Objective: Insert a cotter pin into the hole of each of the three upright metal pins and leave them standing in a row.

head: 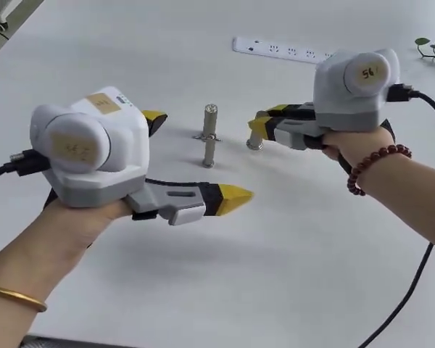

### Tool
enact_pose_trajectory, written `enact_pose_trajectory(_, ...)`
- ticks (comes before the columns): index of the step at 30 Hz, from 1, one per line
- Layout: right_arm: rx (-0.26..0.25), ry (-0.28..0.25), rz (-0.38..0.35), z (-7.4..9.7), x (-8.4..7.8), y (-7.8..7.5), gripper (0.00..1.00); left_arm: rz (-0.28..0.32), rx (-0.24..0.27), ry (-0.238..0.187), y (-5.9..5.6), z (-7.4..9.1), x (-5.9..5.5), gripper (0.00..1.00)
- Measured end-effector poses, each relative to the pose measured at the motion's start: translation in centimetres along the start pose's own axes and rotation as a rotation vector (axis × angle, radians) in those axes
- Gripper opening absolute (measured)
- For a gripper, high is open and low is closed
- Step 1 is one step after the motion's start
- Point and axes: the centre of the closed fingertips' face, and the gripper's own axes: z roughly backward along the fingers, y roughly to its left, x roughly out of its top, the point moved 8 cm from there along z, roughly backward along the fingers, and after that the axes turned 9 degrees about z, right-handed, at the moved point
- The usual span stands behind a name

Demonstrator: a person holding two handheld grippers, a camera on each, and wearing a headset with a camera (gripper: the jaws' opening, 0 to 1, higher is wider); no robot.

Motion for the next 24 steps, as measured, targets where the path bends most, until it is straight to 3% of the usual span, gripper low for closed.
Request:
enact_pose_trajectory(6,-0.008,0.01,0.024,1.4,-0.7,1.8,0.08,-0.007,0.007,0.0,0.0,0.0,0.0,0.99)
enact_pose_trajectory(14,-0.005,-0.012,-0.011,2.6,-1.1,3.8,0.08,-0.012,0.007,0.001,-0.1,-0.1,0.0,0.98)
enact_pose_trajectory(24,-0.029,0.002,-0.005,3.4,-1.9,5.3,0.08,-0.035,0.014,0.005,-0.3,-0.1,-0.1,0.96)
